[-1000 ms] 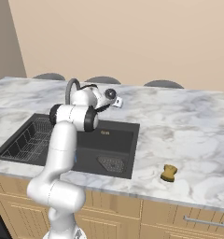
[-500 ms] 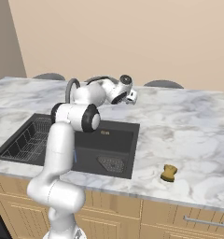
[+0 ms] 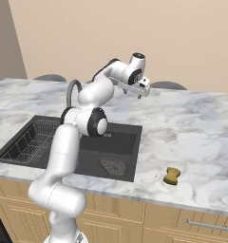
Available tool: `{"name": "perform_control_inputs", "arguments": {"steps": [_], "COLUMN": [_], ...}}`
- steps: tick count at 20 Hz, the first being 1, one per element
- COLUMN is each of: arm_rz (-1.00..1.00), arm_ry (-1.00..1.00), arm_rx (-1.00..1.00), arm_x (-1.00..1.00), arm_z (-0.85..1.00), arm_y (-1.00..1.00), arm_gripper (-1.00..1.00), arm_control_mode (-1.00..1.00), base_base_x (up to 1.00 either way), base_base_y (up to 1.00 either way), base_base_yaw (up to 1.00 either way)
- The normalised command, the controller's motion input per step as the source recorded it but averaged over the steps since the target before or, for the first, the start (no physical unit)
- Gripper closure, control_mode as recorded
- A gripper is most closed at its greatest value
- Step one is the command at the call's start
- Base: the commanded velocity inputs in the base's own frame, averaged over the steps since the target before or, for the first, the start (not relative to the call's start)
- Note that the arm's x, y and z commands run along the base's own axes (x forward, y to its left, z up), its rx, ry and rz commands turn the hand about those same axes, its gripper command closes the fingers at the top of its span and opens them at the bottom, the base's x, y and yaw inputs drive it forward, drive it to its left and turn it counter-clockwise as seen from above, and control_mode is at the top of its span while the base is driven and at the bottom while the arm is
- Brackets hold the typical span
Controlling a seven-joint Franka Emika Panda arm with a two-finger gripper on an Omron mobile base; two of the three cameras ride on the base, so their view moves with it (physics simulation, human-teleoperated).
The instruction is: Soak the sponge with water for a few seconds and then drop it inside the sink.
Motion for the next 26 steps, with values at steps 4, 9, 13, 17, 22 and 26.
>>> {"name": "perform_control_inputs", "arguments": {"steps": [4, 9, 13, 17, 22, 26], "arm_rz": [0.00, -0.01, 0.00, 0.00, -0.01, -0.02], "arm_ry": [0.36, 0.07, 0.04, -0.03, -0.16, -0.26], "arm_rx": [0.00, 0.01, 0.06, 0.04, 0.00, -0.06], "arm_x": [-0.73, -0.79, -1.00, -1.00, -1.00, -1.00], "arm_z": [0.13, -0.32, -0.16, -0.30, -0.65, -0.84], "arm_y": [-0.73, -0.46, -0.43, -0.35, -0.35, -0.10], "arm_gripper": [-1.00, -1.00, -1.00, -1.00, -1.00, -1.00], "arm_control_mode": [-1.00, -1.00, -1.00, -1.00, -1.00, -1.00], "base_base_x": [0.00, 0.00, 0.00, 0.00, 0.00, 0.00], "base_base_y": [0.00, 0.00, 0.00, 0.00, 0.00, 0.00], "base_base_yaw": [0.00, 0.00, 0.00, 0.00, 0.00, 0.00]}}
